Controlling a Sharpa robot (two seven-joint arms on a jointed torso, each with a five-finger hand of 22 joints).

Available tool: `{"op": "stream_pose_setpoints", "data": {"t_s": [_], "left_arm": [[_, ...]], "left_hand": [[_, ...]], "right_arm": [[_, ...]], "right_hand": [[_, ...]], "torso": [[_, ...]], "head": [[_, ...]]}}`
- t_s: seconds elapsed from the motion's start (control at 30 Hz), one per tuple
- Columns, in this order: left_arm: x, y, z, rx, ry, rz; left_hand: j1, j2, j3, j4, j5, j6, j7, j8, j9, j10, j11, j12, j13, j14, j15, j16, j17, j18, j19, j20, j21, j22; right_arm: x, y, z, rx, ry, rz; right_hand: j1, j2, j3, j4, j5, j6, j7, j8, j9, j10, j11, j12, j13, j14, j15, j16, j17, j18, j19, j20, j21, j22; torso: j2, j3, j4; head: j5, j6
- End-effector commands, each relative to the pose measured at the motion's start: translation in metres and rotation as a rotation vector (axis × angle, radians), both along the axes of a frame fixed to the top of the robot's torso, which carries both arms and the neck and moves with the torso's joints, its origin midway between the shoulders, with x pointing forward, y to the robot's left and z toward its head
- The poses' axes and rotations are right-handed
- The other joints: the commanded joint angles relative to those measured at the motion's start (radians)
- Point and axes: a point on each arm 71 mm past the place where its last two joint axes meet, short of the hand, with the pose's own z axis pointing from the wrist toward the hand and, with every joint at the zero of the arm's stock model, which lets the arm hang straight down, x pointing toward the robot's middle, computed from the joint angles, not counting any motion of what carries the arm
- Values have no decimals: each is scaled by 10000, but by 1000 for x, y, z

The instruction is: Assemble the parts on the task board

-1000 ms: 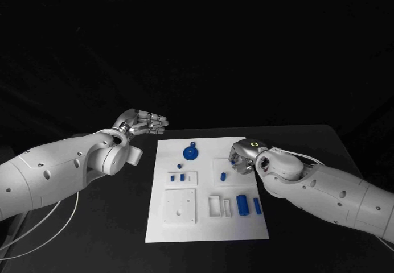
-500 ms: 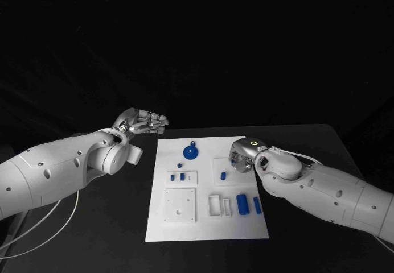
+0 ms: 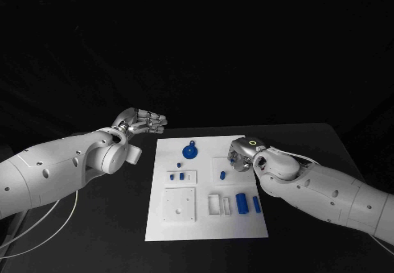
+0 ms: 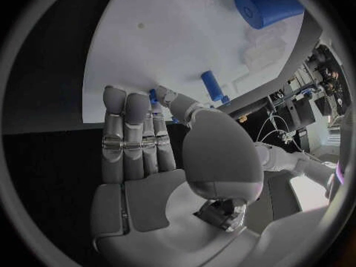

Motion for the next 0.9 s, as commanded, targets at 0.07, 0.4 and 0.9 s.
{"op": "stream_pose_setpoints", "data": {"t_s": [0.07,0.4,0.9], "left_arm": [[-1,-3,1,-121,22,-369],[1,0,1,-85,-25,-246],[7,8,0,33,-109,108]], "left_hand": [[-44,-30,45,1,18,45,35,-4,-8,-69,6,-3,-7,34,20,0,5,-139,-38,-36,22,-9],[-60,-53,110,-21,15,-4,53,-9,-11,-68,9,-2,-7,32,21,1,5,-136,-35,-32,20,-40],[-79,-104,138,-16,5,-117,87,-9,-13,-104,24,-2,-6,26,27,1,5,-131,-30,-26,21,-64]], "right_arm": [[-4,3,-5,-22,-156,-6],[-5,1,5,430,-461,-61],[-1,-4,40,2139,-883,-28]], "right_hand": [[-51,79,102,-124,112,135,-38,31,7,130,-30,51,32,-9,-88,-19,63,58,386,-99,271,391],[-115,77,216,-172,56,216,-62,29,5,202,-51,50,30,10,-103,-30,125,42,334,-112,524,405],[-44,129,311,-133,-409,204,-55,29,18,194,-48,49,31,13,-97,-75,147,42,275,-107,544,387]], "torso": [[-1,6,19],[-5,-7,11],[-12,-8,5]], "head": [[-22,-18],[-7,8],[52,52]]}}
